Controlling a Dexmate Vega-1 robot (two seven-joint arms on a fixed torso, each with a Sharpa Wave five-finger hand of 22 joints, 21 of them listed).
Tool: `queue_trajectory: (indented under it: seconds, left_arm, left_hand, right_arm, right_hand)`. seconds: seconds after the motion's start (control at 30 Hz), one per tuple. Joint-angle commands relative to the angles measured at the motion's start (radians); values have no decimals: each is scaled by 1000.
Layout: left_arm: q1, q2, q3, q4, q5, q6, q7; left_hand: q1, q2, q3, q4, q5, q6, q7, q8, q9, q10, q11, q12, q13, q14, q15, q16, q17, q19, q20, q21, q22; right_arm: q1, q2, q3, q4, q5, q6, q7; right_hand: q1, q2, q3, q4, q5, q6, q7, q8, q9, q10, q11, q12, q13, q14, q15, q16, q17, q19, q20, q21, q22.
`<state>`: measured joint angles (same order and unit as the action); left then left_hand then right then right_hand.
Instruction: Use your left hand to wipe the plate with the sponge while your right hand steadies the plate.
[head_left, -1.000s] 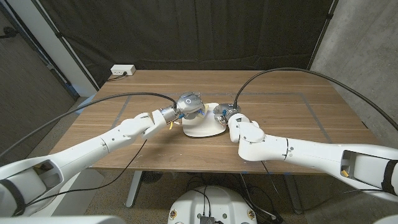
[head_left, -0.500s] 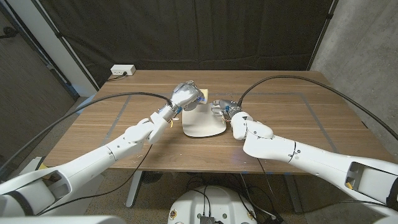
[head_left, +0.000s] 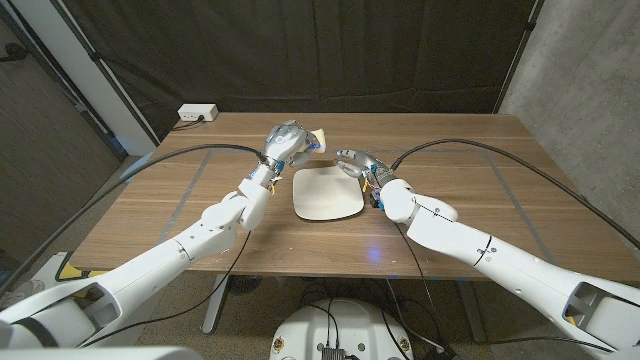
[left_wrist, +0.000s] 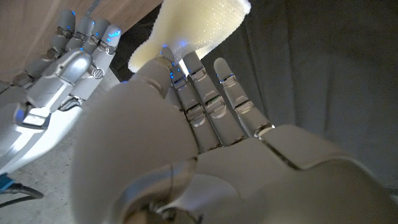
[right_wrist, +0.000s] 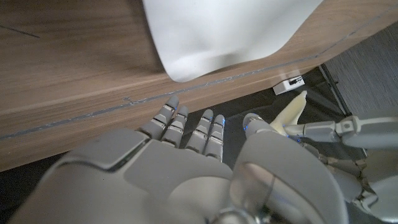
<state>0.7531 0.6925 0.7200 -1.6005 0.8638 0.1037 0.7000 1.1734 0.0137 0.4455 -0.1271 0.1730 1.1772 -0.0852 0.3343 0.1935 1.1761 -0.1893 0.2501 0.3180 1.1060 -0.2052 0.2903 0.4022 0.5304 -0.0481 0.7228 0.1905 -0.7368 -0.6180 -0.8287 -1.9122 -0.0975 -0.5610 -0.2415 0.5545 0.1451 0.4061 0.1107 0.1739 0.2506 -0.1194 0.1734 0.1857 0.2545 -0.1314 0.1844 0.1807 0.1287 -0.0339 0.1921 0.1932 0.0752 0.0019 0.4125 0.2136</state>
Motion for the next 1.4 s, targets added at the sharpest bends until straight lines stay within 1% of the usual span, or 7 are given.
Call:
queue_trajectory:
  seconds: [0.03, 0.53, 0.87, 0.97, 1.13, 1.23, 1.4]
  left_arm:
    - [48, -53, -69, -21, -108, 134, 50]
    - [40, -49, -162, -86, -405, 260, -224]
    - [14, -13, -145, -142, -468, 412, -343]
    - [1, 11, -127, -164, -471, 450, -388]
    - [-31, 59, -100, -195, -497, 480, -499]
    - [-44, 73, -90, -209, -507, 504, -535]
    - [-56, 101, -85, -226, -537, 488, -579]
  left_hand:
    - [2, 5, -4, 0, 1, 2, 10, -3, 1, 16, -2, -2, 4, 18, -32, 3, 4, 9, -32, 6, 3]
    - [-4, 12, 0, 6, 1, -12, 25, -11, 2, -3, 4, -12, 12, 12, -28, -13, -4, 8, -7, 10, 1]
    - [-10, 28, 11, 13, 1, -57, 55, -31, 5, -30, 30, -29, 14, 4, -22, -29, -14, 24, 12, 22, -1]
    - [-48, 22, 5, 32, 1, -99, 65, -54, 6, -69, 45, -53, -4, -29, -7, -54, -31, 15, 36, 21, -4]
    - [-141, -10, -17, 69, 0, -358, 17, -156, 2, -265, 95, -84, -66, -175, 22, -105, -108, -43, 98, -17, -11]
    - [-172, -34, -33, 71, 5, -597, -5, -165, 0, -461, 131, -82, -106, -401, 99, -115, -159, -95, 144, -61, -12]
    - [-204, -53, -64, 73, 8, -856, -2, -163, -1, -690, 188, -77, -125, -663, 212, -118, -200, -173, 192, -130, -13]
  right_arm:
    - [-96, 47, 151, 112, 122, 347, -78]
    - [-145, 63, 225, 135, 153, 441, -124]
    - [-187, 58, 264, 135, 163, 463, -162]
    - [-204, 59, 281, 128, 173, 466, -178]
    - [-230, 54, 299, 102, 178, 451, -201]
    - [-242, 50, 306, 78, 178, 425, -212]
    - [-256, 43, 313, 49, 178, 398, -222]
  right_hand:
    - [-27, -7, -18, 4, 0, -14, 4, 4, 3, -6, 11, 7, 1, -5, -35, -1, 1, 2, 9, 1, 2]
    - [-86, -66, -74, 5, 2, -40, 18, 6, 0, -24, 41, 10, 2, -10, -15, -5, -6, -7, 30, -4, -3]
    - [-111, -82, -93, 8, 5, -47, 22, 8, 0, -32, 45, 10, 2, -12, -1, -5, -7, -15, 39, -8, -5]
    - [-116, -85, -97, 8, 6, -49, 23, 8, 0, -36, 48, 10, 2, -14, -1, -5, -7, -15, 41, -9, -5]
    - [-110, -63, -92, -6, 14, -47, 23, 13, 0, -35, 56, 14, 2, -21, -45, -9, -14, -3, 11, -6, -6]
    - [-109, -60, -91, -11, 15, -47, 21, 14, 0, -38, 57, 14, 2, -20, -38, -9, -15, -2, 8, -6, -7]
    - [-110, -59, -93, -15, 15, -46, 19, 14, 0, -38, 52, 15, 2, -18, -28, -8, -16, -2, 18, -6, -7]
